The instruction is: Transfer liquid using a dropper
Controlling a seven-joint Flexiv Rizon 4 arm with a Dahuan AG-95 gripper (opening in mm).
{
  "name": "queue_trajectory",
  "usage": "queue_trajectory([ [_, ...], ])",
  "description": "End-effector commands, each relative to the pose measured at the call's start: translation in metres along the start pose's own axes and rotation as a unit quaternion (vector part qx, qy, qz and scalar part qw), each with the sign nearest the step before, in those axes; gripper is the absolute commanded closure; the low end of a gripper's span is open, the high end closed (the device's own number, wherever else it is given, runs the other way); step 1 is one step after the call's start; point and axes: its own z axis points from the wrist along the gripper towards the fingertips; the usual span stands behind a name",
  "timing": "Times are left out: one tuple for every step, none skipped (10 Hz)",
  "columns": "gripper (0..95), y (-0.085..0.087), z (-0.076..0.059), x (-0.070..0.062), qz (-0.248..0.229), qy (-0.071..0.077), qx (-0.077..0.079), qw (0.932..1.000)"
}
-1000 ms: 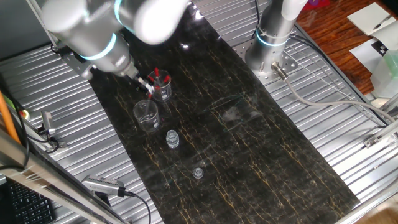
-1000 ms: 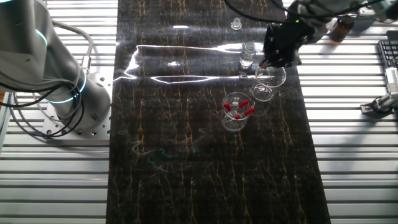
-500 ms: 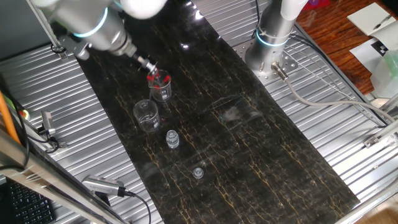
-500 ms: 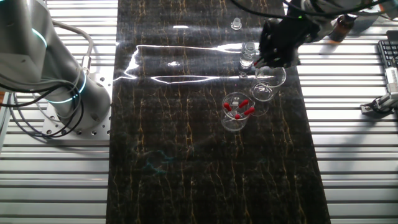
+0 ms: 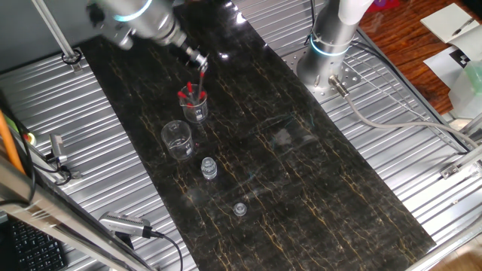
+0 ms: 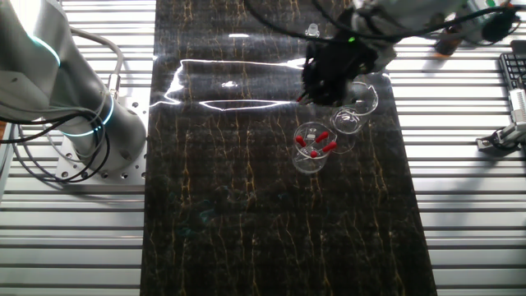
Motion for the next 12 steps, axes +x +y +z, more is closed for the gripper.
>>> queue_trajectory([
  [95.0,-0.008,0.004,0.003,-0.005,0.001,0.0,1.0],
  [95.0,-0.011,0.008,0.003,-0.005,-0.001,0.0,1.0],
  [95.0,-0.015,0.015,-0.002,-0.004,-0.001,0.0,1.0],
  [95.0,-0.017,0.019,-0.004,-0.004,-0.001,0.0,1.0],
  [95.0,-0.019,0.023,-0.007,-0.006,-0.002,0.0,1.0],
  [95.0,-0.021,0.027,-0.01,-0.006,-0.003,0.0,1.0],
  [95.0,-0.023,0.032,-0.014,-0.009,-0.003,0.0,1.0],
  [95.0,-0.025,0.037,-0.017,-0.012,-0.003,0.0,0.9999],
  [95.0,-0.027,0.044,-0.021,-0.014,-0.003,-0.001,0.9999],
  [95.0,-0.028,0.048,-0.024,-0.016,-0.002,-0.001,0.9999],
  [95.0,-0.031,0.056,-0.029,-0.018,-0.002,-0.001,0.9998],
  [95.0,-0.032,0.061,-0.033,-0.019,-0.003,-0.001,0.9998],
])
